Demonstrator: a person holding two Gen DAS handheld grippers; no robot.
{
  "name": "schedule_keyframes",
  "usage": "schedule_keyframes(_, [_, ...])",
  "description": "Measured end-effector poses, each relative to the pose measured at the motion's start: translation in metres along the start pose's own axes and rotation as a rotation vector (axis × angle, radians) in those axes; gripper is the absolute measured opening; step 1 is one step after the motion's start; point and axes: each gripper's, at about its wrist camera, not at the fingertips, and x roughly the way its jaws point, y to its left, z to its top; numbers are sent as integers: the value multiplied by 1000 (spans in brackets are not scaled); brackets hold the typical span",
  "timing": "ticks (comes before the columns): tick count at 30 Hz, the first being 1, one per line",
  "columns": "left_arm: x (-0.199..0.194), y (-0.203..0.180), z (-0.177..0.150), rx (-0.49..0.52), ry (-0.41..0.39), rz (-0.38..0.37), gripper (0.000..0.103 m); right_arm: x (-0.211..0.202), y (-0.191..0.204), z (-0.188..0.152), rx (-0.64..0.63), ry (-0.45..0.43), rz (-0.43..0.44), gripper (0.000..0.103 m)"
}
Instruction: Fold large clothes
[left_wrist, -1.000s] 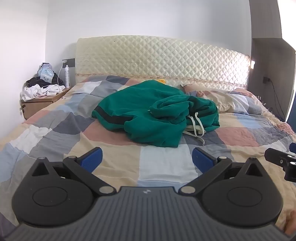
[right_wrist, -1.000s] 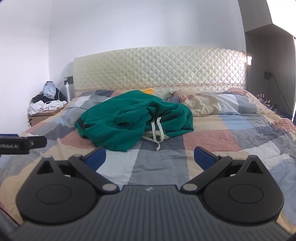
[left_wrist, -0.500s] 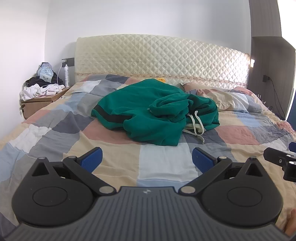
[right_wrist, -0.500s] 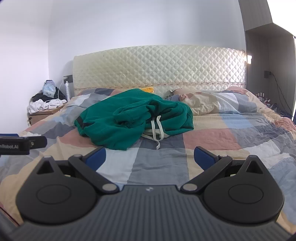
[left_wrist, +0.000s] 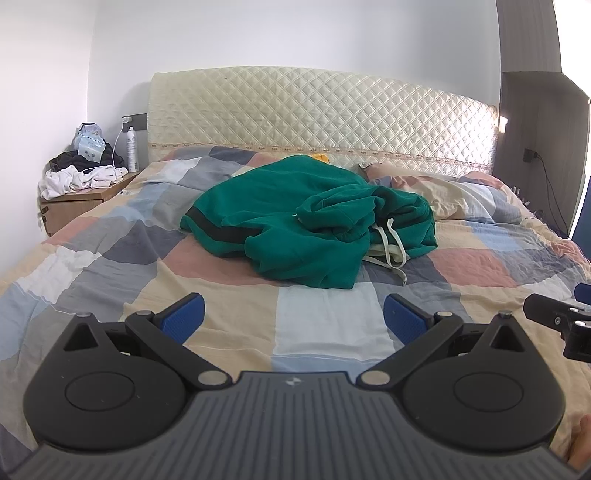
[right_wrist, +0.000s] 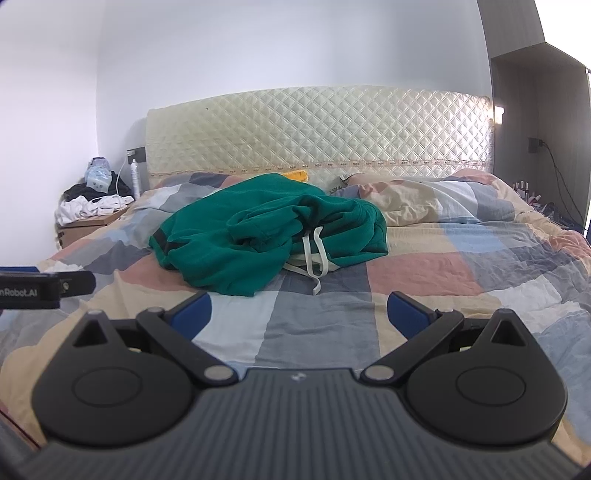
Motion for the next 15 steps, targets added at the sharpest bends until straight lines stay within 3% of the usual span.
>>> schedule_keyframes(15, [1, -2, -3, -2, 1, -8, 103, 3, -2, -4, 10, 4, -16, 103])
